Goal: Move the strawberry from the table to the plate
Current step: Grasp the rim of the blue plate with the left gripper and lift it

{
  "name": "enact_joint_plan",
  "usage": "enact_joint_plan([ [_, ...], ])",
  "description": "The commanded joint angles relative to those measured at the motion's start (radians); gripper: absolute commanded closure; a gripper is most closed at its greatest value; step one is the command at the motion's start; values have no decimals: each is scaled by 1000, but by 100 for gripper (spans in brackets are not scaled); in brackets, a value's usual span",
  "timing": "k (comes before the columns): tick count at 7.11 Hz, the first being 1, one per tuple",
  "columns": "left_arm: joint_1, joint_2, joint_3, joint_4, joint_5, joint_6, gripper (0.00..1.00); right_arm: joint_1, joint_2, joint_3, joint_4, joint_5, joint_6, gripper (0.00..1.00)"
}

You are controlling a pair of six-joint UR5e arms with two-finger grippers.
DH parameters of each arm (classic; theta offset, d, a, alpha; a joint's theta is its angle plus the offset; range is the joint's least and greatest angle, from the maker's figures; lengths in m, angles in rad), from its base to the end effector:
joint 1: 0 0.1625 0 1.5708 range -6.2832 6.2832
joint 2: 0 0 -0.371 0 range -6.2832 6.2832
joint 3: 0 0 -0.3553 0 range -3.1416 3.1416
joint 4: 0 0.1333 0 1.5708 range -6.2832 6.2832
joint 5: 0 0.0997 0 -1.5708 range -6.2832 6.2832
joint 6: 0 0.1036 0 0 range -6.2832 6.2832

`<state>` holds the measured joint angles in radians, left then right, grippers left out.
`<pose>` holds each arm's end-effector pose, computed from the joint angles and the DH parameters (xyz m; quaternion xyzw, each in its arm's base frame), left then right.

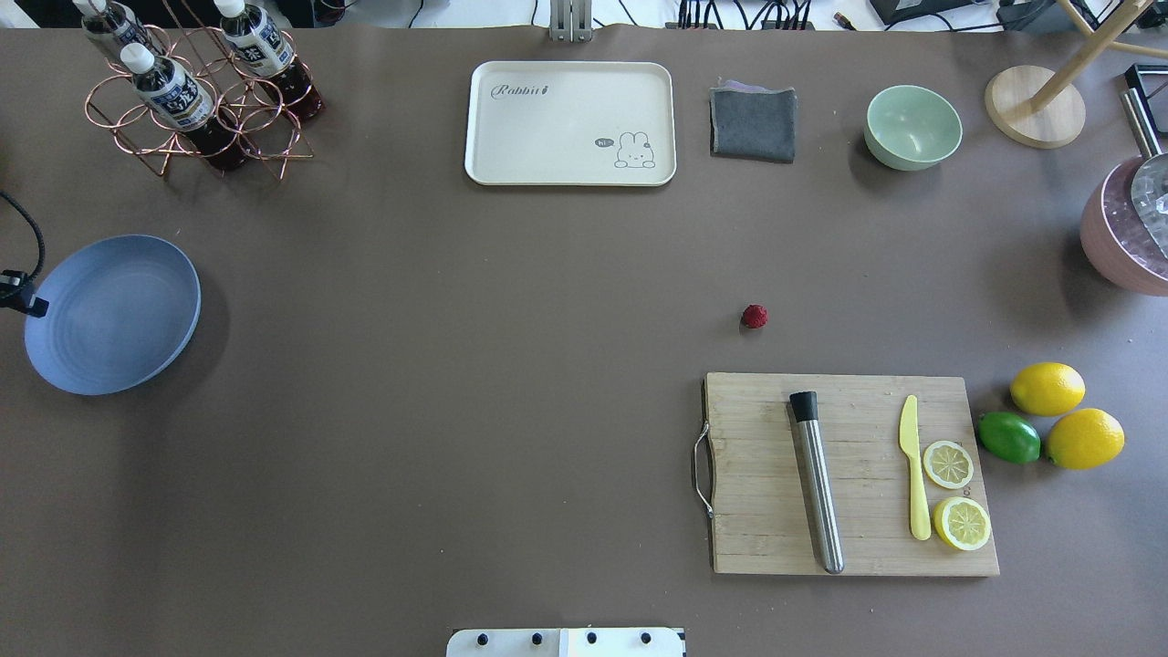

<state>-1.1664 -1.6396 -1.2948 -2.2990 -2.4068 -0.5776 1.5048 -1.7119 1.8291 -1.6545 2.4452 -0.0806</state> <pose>0.1426 -0.4766 0.6163 0.0226 0.4569 0.0278 0.8888 0.0272 -0.4052 0.5513 0.0183 -0.4232 -0.0734 0.9029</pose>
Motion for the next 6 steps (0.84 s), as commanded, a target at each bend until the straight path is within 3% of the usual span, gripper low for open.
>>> enact_joint_plan([
  [1,1,-66,-77,4,-119,-185,100,0,6,2,-1,0,4,0],
  [3,75,-158,-214,3,-109,-511,100,-6,58,-10,-2,2,16,0],
  [4,194,-199,-274,3,-28,-671,100,-35,76,-10,-1,5,94,0],
  [6,415,-339,-296,4,198,-929,100,-104,132,-8,1,5,198,0],
])
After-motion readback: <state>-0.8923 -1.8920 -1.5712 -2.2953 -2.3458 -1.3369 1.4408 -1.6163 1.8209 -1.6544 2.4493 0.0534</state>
